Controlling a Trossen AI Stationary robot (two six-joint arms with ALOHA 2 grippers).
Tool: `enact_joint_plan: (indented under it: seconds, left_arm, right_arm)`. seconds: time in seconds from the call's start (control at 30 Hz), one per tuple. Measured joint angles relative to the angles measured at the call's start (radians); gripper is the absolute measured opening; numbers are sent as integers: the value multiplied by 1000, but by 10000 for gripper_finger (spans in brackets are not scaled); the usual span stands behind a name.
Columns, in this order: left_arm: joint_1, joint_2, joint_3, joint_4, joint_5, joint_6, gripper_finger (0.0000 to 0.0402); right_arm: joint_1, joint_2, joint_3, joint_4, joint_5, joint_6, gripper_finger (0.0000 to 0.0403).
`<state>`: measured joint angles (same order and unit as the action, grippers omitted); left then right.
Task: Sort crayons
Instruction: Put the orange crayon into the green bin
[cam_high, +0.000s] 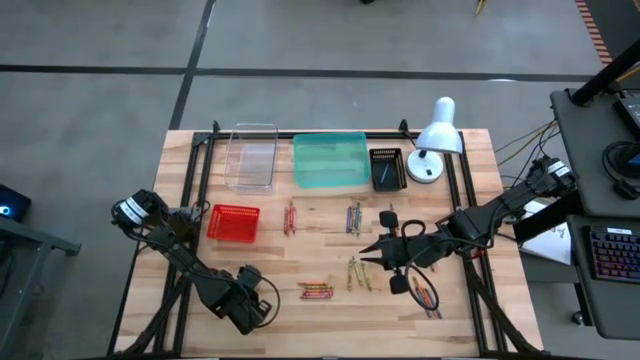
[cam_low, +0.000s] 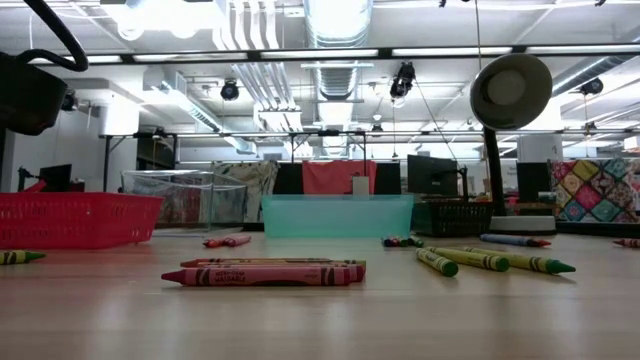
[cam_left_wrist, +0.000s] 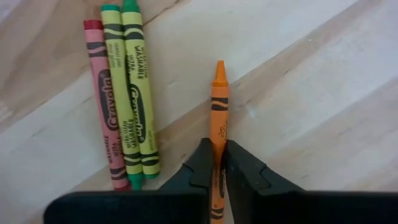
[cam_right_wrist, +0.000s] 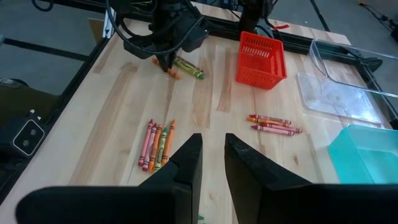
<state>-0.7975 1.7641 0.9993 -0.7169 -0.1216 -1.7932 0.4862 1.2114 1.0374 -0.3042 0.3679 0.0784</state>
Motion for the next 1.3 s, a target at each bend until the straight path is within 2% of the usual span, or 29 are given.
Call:
enact_joint_plan:
  seconds: [0.43,0.63,0.97,1.3]
  left_arm:
    - [3,-72,-2,-13,5,86,1]
    - [50,-125,-2,-69,0,161,0]
    - [218,-267,-2,-157,-25,424,0]
    - [513,-417,-2,-240,-53,824,0]
  right_arm:
    - [0,0,0,0,0,-12,59]
    - [0,0,0,-1,0,-10,59]
    - [0,0,0,-1,0,-11,59]
    - [0,0,0,-1,0,-8,59]
